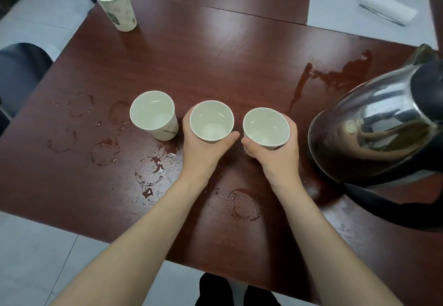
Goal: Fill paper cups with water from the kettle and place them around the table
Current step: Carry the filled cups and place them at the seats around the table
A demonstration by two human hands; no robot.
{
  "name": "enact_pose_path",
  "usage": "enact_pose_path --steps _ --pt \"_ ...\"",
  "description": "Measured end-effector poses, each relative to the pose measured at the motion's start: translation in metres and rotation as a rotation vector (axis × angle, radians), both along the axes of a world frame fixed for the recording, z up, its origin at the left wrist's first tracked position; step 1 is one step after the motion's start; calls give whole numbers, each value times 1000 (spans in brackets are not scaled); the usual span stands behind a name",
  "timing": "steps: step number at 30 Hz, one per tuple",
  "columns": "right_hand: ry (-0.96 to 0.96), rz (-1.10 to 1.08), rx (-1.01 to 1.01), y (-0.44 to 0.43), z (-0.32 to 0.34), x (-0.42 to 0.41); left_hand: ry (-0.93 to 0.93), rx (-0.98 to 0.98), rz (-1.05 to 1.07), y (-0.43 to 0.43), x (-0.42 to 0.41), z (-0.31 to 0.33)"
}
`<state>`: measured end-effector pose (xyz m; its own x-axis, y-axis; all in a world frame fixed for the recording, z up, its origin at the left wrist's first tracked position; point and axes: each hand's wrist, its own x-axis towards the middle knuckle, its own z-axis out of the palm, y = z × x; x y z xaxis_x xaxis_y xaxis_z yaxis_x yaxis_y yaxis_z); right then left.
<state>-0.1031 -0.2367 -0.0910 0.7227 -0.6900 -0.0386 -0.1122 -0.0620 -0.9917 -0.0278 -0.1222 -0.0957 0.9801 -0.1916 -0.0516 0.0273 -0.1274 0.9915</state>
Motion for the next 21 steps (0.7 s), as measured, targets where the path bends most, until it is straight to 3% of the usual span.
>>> enact_pose_path --steps 11,21 --pt "-65 -43 46 6 11 -4 -14 -48 -19 4 0 5" --pt "-142 -15 53 13 45 -16 -56 -79 -118 16 -8 48"
